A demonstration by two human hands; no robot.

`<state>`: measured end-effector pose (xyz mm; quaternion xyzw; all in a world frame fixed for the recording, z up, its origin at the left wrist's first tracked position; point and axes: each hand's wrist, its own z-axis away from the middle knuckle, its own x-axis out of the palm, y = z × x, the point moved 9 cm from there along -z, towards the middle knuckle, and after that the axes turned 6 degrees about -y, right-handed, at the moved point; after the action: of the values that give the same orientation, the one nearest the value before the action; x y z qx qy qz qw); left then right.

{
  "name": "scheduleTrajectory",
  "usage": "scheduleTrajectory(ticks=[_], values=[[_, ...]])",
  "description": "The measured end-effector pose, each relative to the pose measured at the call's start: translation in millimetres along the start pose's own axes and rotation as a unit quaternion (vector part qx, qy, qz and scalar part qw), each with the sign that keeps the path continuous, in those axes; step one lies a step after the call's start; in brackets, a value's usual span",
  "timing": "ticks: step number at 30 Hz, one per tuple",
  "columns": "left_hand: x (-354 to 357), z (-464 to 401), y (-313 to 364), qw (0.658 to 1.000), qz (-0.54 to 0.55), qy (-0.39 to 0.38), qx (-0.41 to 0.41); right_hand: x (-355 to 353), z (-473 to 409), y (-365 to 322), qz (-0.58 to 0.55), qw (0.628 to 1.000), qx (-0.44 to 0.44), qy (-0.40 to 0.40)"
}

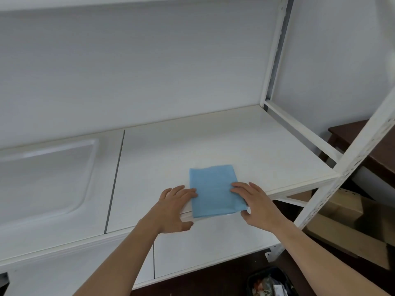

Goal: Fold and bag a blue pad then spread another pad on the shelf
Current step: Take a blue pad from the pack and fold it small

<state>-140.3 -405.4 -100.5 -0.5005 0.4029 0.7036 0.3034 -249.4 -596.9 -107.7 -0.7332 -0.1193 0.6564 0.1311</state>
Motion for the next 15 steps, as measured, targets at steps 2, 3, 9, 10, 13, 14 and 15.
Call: scheduleTrajectory(ticks=[2, 3, 9, 10, 13, 14, 15], values=[[2, 4, 1, 1.0, -0.006, 0.018, 0.008, 1, 5, -2, -0.002, 1.0, -0.006, 0.021], [1, 6, 3, 0.999, -0.015, 0.044, 0.018, 1, 7, -4, -0.008, 0.999, -0.012, 0.031], [-12, 12, 16, 0.989, 0.023, 0.141, 0.022, -10, 10, -2, -0.073, 0.993, -0.005, 0.09], [-11, 12, 14, 0.99, 0.035, 0.135, 0.013, -12, 10, -1, -0.07, 0.993, -0.005, 0.099], [-12, 8, 9, 0.99, 0.074, 0.118, -0.01, -17, 5, 1, -0.083, 0.99, 0.012, 0.112], [-11, 6, 7, 0.988, 0.098, 0.114, -0.022, -18, 3, 4, -0.101, 0.987, 0.021, 0.12], [-12, 4, 5, 0.985, 0.126, 0.113, -0.034, -21, 0, 7, -0.119, 0.984, 0.039, 0.125]])
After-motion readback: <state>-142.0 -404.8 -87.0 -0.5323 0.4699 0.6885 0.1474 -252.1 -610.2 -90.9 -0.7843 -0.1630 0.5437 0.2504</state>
